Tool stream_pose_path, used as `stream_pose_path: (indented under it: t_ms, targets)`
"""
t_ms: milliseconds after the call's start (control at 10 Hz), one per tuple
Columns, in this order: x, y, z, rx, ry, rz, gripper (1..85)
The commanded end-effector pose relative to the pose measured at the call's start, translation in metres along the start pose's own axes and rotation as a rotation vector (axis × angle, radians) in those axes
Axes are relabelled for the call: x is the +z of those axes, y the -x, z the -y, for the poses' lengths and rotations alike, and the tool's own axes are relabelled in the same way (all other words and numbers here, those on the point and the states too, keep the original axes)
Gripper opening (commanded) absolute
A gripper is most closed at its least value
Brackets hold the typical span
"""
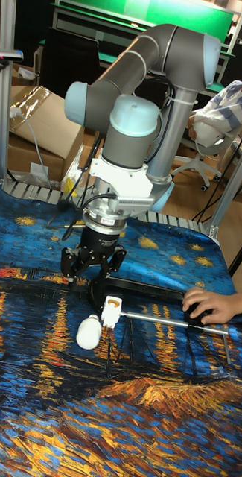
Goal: Take out the light bulb by rotating it
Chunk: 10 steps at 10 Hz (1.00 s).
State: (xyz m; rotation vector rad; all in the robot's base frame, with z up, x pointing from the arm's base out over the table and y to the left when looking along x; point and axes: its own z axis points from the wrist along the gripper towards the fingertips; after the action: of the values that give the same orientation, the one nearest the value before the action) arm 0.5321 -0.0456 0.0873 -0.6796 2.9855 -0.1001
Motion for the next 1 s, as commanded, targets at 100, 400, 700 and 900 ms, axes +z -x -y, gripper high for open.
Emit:
stream_pose_path:
  t_ms: [100,400,700,900]
  targets:
    - [-0.005,-0.001,0.012,0.093,-0.045,0.002,61.0]
    - [-0.003,0.011,-0.007,0.261,0.032,0.028,59.3]
    - [-0.005,0.01,-0.017,0.336,0.064,0.015,55.0]
    - [-0.004,0.013,-0.023,0.362,0.084,0.017,51.3]
